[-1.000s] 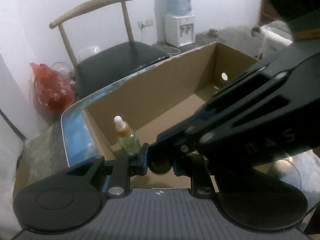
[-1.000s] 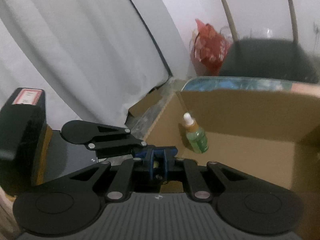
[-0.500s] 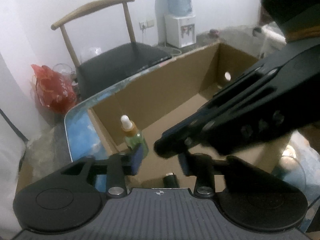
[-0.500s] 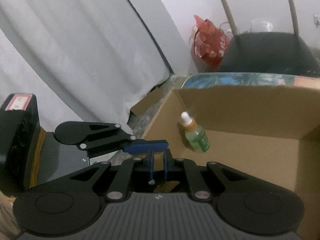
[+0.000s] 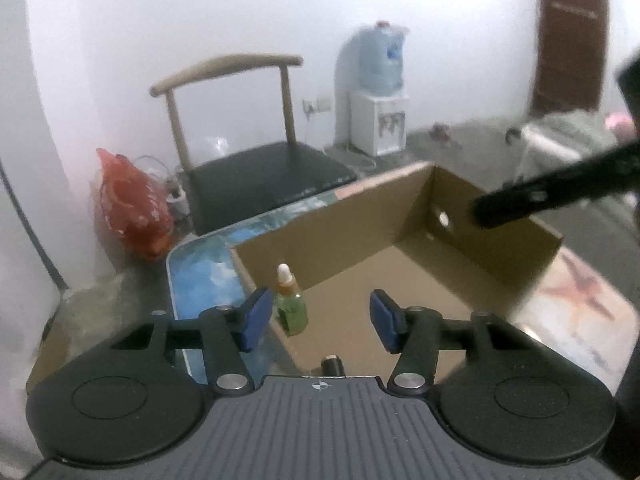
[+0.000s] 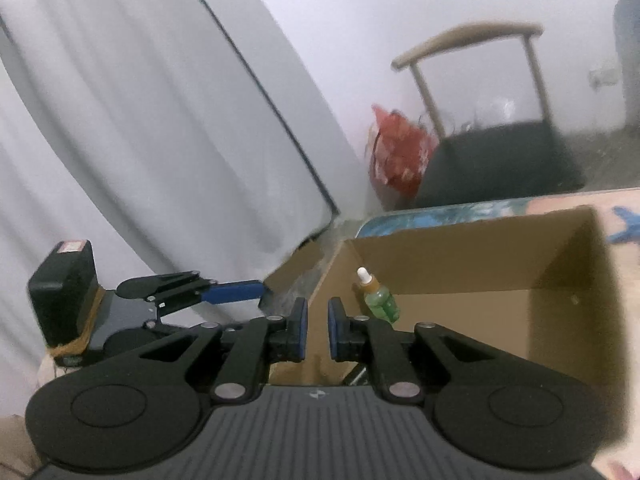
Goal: Organize rigid objects
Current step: 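Move the right tool back and grasp the green-yellow glue stick, then carry the glue stick into the box and release it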
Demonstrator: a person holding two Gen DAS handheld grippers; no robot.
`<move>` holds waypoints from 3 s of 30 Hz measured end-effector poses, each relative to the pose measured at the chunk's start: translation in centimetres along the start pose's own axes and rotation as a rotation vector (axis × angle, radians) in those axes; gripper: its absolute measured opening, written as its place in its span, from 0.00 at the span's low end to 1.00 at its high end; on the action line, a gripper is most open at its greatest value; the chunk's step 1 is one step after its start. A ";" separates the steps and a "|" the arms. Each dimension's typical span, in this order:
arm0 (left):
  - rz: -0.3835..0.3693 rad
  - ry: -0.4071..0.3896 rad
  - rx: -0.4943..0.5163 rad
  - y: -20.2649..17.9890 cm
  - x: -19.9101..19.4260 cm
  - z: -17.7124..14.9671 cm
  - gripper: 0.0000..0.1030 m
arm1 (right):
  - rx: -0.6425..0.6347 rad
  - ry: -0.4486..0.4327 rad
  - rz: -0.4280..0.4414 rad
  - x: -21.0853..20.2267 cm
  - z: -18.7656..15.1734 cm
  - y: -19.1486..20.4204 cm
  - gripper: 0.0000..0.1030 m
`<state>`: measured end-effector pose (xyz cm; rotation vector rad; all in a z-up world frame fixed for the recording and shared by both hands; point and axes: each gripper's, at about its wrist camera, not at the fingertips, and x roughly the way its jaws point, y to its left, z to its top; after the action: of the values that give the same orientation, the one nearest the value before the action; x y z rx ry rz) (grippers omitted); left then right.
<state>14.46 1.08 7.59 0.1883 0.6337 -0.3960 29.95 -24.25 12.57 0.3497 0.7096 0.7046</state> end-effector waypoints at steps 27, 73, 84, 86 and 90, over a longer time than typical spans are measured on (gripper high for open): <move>-0.402 0.291 0.063 -16.8 6.1 -9.9 0.60 | 0.366 0.003 -0.189 -6.6 -19.3 -4.8 0.12; -0.219 0.261 0.168 -18.3 6.7 -11.8 0.14 | 0.545 0.064 -0.098 -2.2 -21.0 -6.8 0.13; -0.205 0.160 0.117 -17.2 2.7 -10.8 0.14 | 0.594 -0.018 0.019 -3.9 -20.8 -5.8 0.13; -0.203 0.115 0.109 -16.8 1.3 -10.1 0.14 | 0.583 -0.047 0.044 -4.8 -20.2 -5.2 0.13; -0.179 0.021 0.110 -16.0 -1.6 -8.6 0.14 | 0.531 -0.109 0.099 -6.1 -17.9 -3.1 0.13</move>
<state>2.03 -10.53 0.92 0.2414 0.6523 -0.6026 15.63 -29.60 1.02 0.9078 0.7740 0.5766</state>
